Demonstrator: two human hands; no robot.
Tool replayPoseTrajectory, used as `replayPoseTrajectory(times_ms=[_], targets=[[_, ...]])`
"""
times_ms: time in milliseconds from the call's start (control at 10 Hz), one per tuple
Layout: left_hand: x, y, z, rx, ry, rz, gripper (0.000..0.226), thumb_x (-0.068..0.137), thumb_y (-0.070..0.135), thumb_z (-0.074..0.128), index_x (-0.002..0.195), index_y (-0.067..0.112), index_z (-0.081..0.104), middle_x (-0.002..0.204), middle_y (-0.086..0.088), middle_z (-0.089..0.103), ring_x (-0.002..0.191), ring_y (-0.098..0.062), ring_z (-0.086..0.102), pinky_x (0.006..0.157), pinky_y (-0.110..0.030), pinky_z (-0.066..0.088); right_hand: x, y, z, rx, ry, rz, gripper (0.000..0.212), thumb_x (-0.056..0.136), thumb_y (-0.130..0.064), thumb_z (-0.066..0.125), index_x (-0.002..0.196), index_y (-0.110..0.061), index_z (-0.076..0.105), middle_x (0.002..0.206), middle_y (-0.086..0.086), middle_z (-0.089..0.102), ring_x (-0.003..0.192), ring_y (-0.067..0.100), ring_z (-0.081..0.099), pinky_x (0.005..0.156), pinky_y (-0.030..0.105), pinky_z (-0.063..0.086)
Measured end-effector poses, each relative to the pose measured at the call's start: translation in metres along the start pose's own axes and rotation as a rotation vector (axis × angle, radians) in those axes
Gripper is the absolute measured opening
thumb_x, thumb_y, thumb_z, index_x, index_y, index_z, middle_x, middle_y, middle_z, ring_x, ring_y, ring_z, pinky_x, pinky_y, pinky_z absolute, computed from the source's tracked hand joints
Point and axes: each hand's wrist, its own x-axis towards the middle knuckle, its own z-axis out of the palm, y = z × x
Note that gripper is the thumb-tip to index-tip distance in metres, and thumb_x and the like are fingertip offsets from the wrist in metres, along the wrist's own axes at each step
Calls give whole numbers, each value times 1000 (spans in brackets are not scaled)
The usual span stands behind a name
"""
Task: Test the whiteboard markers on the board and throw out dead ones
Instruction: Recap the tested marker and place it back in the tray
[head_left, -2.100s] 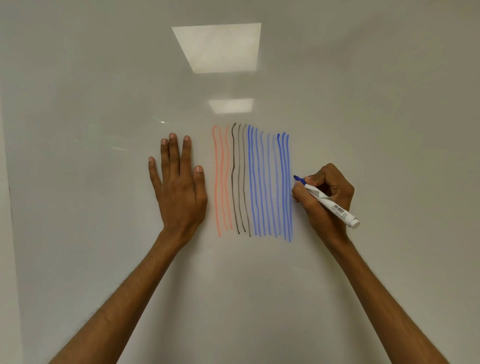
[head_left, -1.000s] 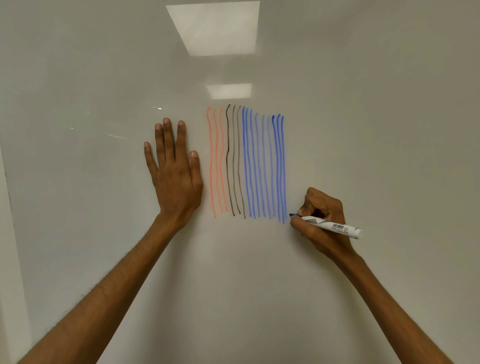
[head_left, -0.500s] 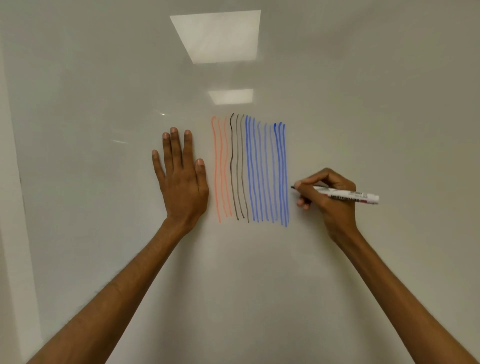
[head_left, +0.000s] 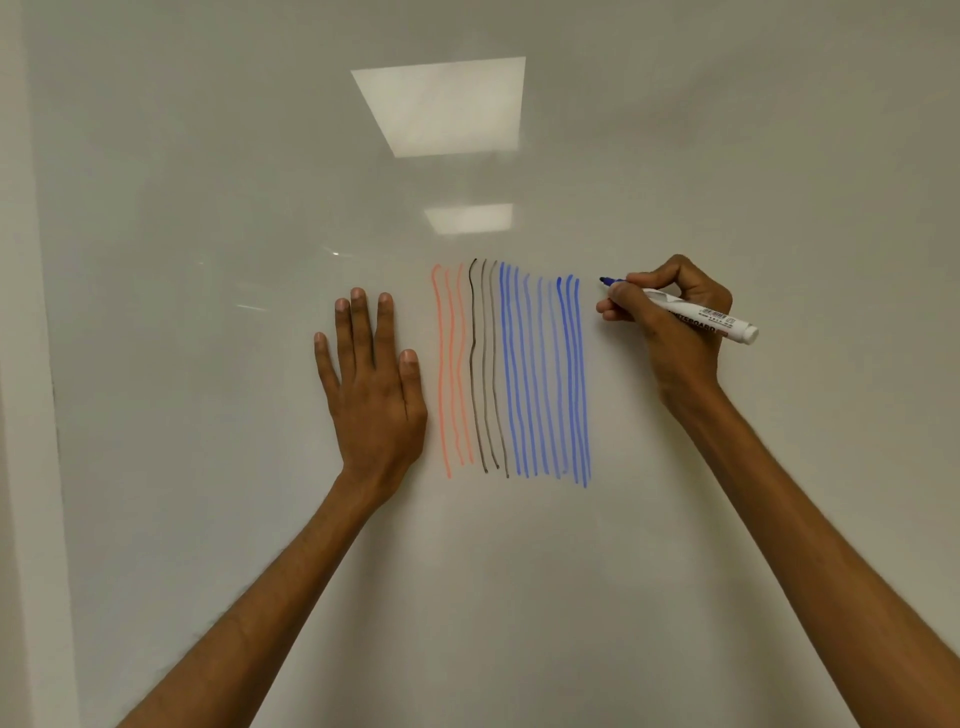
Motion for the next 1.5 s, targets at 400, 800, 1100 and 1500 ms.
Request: replayPoseTrajectory(times_ms=[400, 800, 1100, 1500], targets=[[-1, 0, 0, -14, 5, -1, 58, 105, 31, 25, 159, 12, 14, 167, -10, 7, 154, -23, 2, 124, -50, 2, -19, 3, -9, -143, -85, -67, 25, 78, 3, 73, 68, -14, 57, 84, 30, 61, 65, 32, 72, 61, 37, 59], [-2, -1, 1, -27, 11, -1, 58, 105, 30, 27, 158, 12, 15, 166, -10, 8, 154, -22, 2, 124, -51, 4, -54, 14, -25, -165, -170, -43, 27, 72, 3, 70, 60, -13, 52, 69, 22, 54, 51, 35, 62, 47, 33, 49], [-3, -1, 1, -41, 18, -3, 58, 105, 30, 28, 158, 12, 15, 166, -10, 9, 154, -23, 3, 124, -51, 4, -71, 21, -40, -255, -287, -6, 27, 68, -15, 72, 59, -1, 51, 65, 17, 54, 52, 32, 61, 44, 31, 52], [-4, -1, 2, -49, 22, -10, 57, 105, 30, 28, 158, 13, 15, 166, -10, 9, 154, -23, 3, 124, -50, 3, -94, 27, -55, -326, -416, 91, 20, 67, -1, 68, 58, 4, 51, 65, 11, 50, 51, 33, 54, 39, 37, 49]])
